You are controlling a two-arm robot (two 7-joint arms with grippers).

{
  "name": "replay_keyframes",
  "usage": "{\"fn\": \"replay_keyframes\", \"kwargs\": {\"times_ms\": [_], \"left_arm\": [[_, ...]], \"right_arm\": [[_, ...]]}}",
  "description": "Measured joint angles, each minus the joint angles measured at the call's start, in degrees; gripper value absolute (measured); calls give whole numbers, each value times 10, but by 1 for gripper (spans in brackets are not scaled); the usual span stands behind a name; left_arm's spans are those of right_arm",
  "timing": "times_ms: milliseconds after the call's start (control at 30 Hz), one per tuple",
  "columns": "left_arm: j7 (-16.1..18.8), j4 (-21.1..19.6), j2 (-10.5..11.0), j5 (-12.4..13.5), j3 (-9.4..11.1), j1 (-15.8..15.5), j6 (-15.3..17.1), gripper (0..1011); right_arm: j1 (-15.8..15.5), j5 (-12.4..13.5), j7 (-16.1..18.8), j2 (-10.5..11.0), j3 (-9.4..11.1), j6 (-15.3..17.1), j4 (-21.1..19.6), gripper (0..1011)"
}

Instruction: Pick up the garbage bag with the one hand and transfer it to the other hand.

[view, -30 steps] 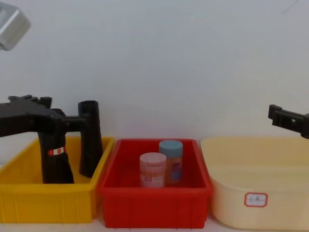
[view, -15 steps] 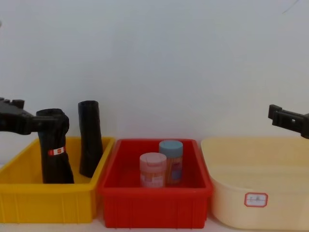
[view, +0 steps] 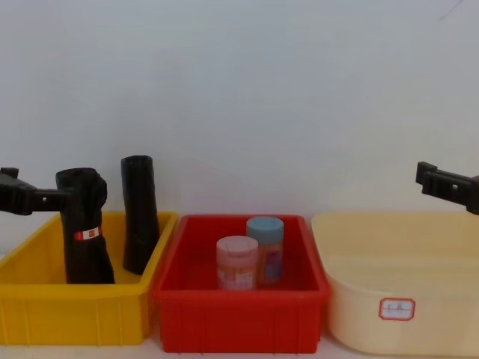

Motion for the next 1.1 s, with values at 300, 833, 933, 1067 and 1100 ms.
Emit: {"fn": "replay_keyframes", "kwargs": {"times_ms": [300, 833, 933, 1067, 1100], "left_arm": [[-11, 27, -8, 1, 2, -21, 5, 1000], [-34, 69, -25, 9, 14, -56, 8, 1000], [-38, 78, -28, 13, 18, -63, 7, 1000], [-43, 92, -33, 19, 24, -73, 2, 1000], [-44, 97, -35, 21, 26, -77, -1, 1000]], "right_arm": [[0, 0, 0, 0, 0, 0, 0, 1001], [0, 0, 0, 0, 0, 0, 0, 1001], [0, 0, 0, 0, 0, 0, 0, 1001], [0, 0, 0, 0, 0, 0, 0, 1001], [0, 0, 0, 0, 0, 0, 0, 1001]]}}
